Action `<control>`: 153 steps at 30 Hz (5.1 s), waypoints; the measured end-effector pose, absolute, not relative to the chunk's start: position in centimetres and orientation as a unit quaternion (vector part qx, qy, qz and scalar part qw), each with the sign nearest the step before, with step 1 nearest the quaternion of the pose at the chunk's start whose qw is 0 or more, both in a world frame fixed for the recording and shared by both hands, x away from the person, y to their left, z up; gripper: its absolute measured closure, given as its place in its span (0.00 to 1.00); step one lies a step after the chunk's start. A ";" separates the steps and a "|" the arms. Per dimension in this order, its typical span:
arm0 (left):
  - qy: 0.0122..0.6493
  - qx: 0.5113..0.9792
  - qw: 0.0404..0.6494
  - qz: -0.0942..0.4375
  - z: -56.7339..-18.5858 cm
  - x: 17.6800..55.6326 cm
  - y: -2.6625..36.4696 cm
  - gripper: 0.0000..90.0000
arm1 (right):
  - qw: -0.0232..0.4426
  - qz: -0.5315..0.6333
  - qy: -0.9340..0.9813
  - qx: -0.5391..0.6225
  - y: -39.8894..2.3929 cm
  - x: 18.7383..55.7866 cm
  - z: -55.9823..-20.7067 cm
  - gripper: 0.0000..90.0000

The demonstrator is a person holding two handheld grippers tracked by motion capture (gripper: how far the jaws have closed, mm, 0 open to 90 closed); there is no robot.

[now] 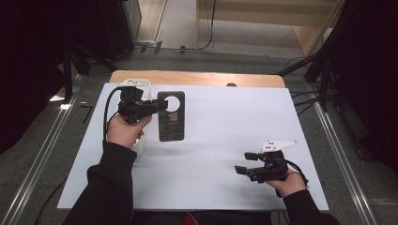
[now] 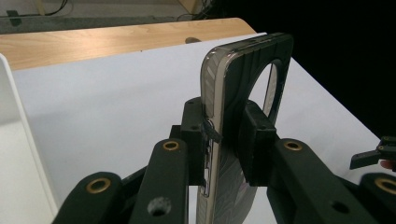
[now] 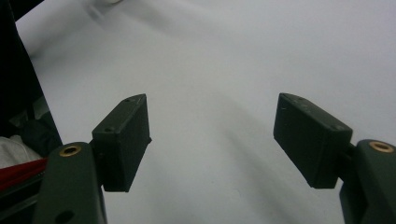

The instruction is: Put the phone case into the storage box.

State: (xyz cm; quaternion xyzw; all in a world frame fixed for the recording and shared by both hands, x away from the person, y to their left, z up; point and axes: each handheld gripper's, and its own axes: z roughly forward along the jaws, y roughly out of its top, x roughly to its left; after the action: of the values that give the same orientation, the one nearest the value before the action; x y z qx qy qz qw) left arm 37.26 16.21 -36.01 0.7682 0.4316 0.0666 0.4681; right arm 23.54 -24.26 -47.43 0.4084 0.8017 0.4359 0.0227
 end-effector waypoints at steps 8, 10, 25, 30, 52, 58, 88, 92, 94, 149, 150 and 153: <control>0.433 0.769 0.464 0.073 -35.6 37.8 16.7 0.82 | 0.019 0.436 0.803 0.407 -24.1 23.6 -47.5 0.29; 0.436 0.768 0.464 0.075 -35.5 38.0 16.8 0.82 | 0.019 0.437 0.802 0.408 -24.2 23.6 -47.5 0.29; 0.438 0.765 0.461 0.097 -33.6 39.0 17.8 0.82 | 0.020 0.439 0.799 0.411 -24.4 23.7 -47.5 0.29; 0.439 0.762 0.464 0.105 -32.4 39.3 18.6 0.82 | 0.019 0.437 0.800 0.411 -24.4 23.6 -47.5 0.29; 0.455 0.745 0.469 0.132 -29.9 41.7 21.6 0.82 | 0.018 0.435 0.802 0.409 -24.2 23.5 -47.6 0.29; 0.468 0.734 0.470 0.144 -29.7 42.4 22.6 0.82 | 0.019 0.437 0.801 0.409 -24.2 23.6 -47.6 0.29; 0.488 0.722 0.454 0.188 -30.1 44.8 25.4 0.82 | 0.021 0.438 0.798 0.414 -24.5 23.3 -47.6 0.29; 0.490 0.723 0.448 0.188 -30.5 45.1 25.5 0.82 | 0.020 0.438 0.797 0.416 -24.6 23.2 -47.6 0.29; 0.490 0.723 0.448 0.190 -30.6 45.3 25.5 0.82 | 0.021 0.439 0.796 0.416 -24.6 23.2 -47.6 0.29; 0.510 0.709 0.447 0.193 -36.1 50.2 26.7 0.82 | 0.021 0.436 0.793 0.424 -24.6 23.5 -47.8 0.29; 0.510 0.711 0.444 0.194 -36.2 50.3 26.7 0.82 | 0.022 0.437 0.793 0.423 -24.6 23.5 -47.8 0.29; 0.510 0.711 0.445 0.193 -36.4 50.5 26.6 0.82 | 0.022 0.437 0.794 0.422 -24.6 23.5 -47.7 0.29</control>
State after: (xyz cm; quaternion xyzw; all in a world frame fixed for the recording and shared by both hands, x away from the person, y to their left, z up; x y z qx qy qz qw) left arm 50.50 26.64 -36.40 0.7107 0.5095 0.1934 0.4448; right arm 23.48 -24.57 -47.74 0.4220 0.7939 0.4372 0.0216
